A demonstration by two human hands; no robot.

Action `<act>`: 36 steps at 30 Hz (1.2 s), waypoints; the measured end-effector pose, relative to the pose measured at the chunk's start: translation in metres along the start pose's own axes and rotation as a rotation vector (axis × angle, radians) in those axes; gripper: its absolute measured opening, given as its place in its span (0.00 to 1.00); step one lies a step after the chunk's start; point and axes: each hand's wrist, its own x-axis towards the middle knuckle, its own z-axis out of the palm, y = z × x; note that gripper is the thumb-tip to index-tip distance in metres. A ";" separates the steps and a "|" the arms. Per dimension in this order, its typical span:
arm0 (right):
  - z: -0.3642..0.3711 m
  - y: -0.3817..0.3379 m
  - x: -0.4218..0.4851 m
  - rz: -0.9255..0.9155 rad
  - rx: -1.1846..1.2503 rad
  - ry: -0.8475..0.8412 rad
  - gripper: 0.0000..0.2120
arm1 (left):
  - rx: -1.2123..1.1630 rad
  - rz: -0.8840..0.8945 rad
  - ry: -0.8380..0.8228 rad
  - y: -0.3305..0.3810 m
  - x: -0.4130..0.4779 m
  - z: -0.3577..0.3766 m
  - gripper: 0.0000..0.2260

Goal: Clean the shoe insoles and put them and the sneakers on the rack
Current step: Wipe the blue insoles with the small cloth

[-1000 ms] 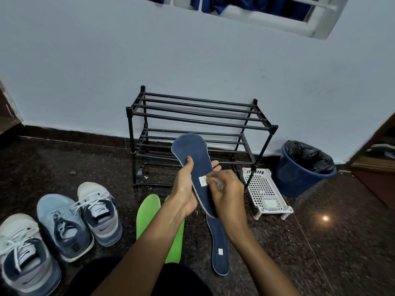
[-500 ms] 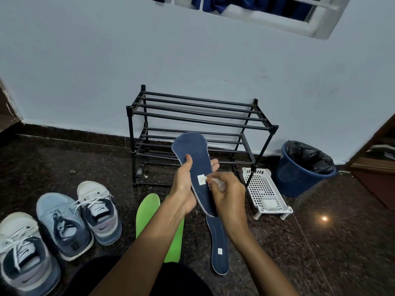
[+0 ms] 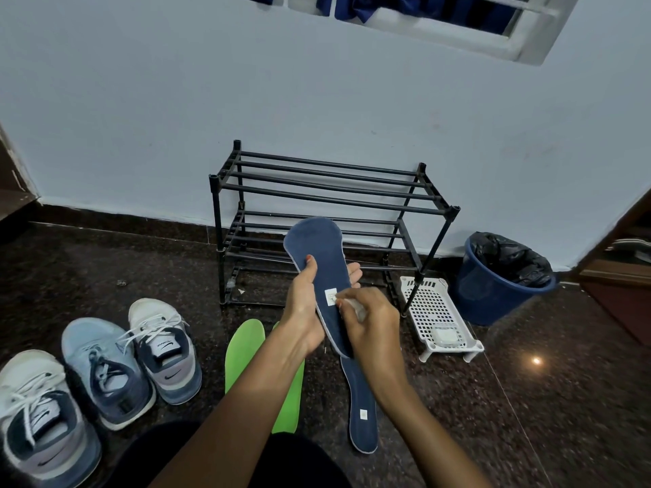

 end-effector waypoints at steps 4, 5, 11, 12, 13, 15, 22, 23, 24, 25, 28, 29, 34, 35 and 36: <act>-0.002 -0.004 0.010 0.016 0.024 0.047 0.06 | 0.067 0.015 0.007 -0.001 -0.002 -0.002 0.28; -0.002 -0.004 0.012 0.020 0.023 0.050 0.06 | 0.078 0.018 0.014 -0.001 -0.002 -0.002 0.28; 0.006 -0.004 -0.007 0.003 0.017 -0.052 0.06 | 0.034 0.006 0.049 -0.001 0.004 -0.003 0.30; 0.006 -0.005 -0.010 -0.001 0.024 -0.072 0.06 | 0.029 0.003 0.055 -0.001 0.004 -0.002 0.30; 0.004 -0.005 -0.011 -0.001 0.027 -0.084 0.06 | 0.028 -0.003 0.055 -0.001 0.004 -0.002 0.30; 0.000 -0.005 -0.006 -0.017 0.019 -0.089 0.05 | 0.050 -0.013 0.038 0.000 0.003 -0.001 0.31; 0.006 -0.003 -0.008 -0.095 -0.053 -0.070 0.06 | 0.053 0.003 0.037 0.003 0.001 -0.003 0.31; 0.006 -0.003 -0.012 -0.116 -0.058 -0.087 0.06 | 0.039 0.007 0.049 0.004 0.002 -0.003 0.31; 0.006 -0.004 -0.014 -0.130 -0.062 -0.104 0.06 | 0.022 0.007 0.057 0.005 0.003 -0.003 0.31; 0.004 -0.005 -0.016 -0.136 -0.064 -0.115 0.06 | 0.009 0.005 0.059 0.005 0.004 -0.004 0.31; 0.001 -0.004 -0.013 -0.128 -0.085 -0.110 0.06 | 0.010 -0.008 0.048 0.005 0.004 -0.003 0.31; 0.002 -0.003 -0.010 -0.112 -0.091 -0.095 0.06 | 0.012 -0.010 0.042 0.004 0.003 -0.002 0.31; 0.007 -0.001 -0.009 -0.058 -0.106 -0.047 0.06 | 0.011 -0.018 0.031 0.002 0.006 -0.004 0.31; 0.007 -0.003 -0.012 -0.052 -0.091 -0.060 0.07 | 0.007 -0.023 0.030 0.002 0.008 -0.005 0.32; 0.006 -0.005 -0.015 -0.051 -0.066 -0.071 0.07 | 0.003 -0.022 0.031 0.002 0.009 -0.006 0.32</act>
